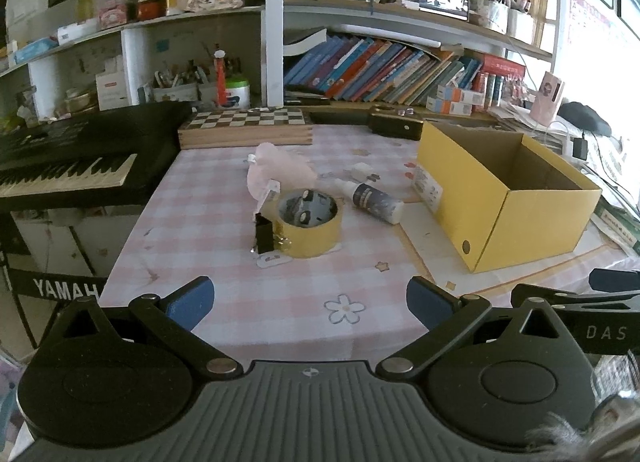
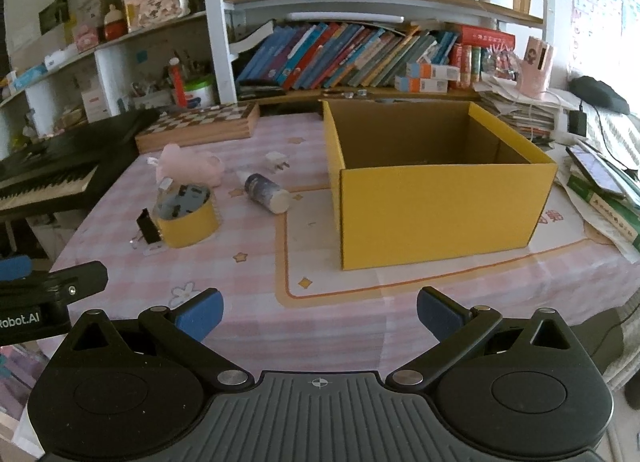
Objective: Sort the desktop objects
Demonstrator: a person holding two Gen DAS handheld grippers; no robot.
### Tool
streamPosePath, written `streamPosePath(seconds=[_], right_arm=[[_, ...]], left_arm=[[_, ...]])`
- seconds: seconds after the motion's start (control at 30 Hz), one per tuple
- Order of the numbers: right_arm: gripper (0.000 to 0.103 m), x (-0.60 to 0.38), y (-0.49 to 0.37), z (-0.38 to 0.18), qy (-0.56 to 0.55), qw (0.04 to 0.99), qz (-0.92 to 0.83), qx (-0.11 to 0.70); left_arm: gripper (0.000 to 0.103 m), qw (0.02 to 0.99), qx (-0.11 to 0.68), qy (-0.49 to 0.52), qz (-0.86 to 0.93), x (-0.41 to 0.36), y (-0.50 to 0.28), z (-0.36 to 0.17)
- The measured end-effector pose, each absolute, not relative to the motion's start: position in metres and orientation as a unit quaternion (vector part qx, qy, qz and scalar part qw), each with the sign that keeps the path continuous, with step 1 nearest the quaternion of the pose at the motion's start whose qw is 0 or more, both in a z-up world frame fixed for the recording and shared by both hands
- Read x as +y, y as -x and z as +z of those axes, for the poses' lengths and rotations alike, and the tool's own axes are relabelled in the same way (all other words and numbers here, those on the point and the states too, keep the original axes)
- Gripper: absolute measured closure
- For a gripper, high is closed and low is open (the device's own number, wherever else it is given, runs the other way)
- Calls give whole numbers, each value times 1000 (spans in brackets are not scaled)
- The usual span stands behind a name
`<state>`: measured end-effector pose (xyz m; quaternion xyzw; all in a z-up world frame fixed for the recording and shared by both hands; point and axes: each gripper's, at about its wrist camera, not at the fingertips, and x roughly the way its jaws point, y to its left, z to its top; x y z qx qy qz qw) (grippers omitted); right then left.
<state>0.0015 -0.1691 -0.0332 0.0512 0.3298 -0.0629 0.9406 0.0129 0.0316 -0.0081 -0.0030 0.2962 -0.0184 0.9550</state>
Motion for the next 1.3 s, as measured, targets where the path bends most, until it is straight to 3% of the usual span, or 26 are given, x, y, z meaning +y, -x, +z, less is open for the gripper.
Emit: streamPosePath(seconds=[0.4,0.7,1.3], right_arm=[[0,-144,-11,-30,-33,942,-31,333],[17,-131,-22,-32,-20,942,-1,336],[18,-131,-82,-41,-16,936,35,350]], left_arm=[[0,957,290,9,-3,51,-7,-6],[0,956,294,19,10,61,-9,-8],[0,952,300,52,-42,62,-53,-19]])
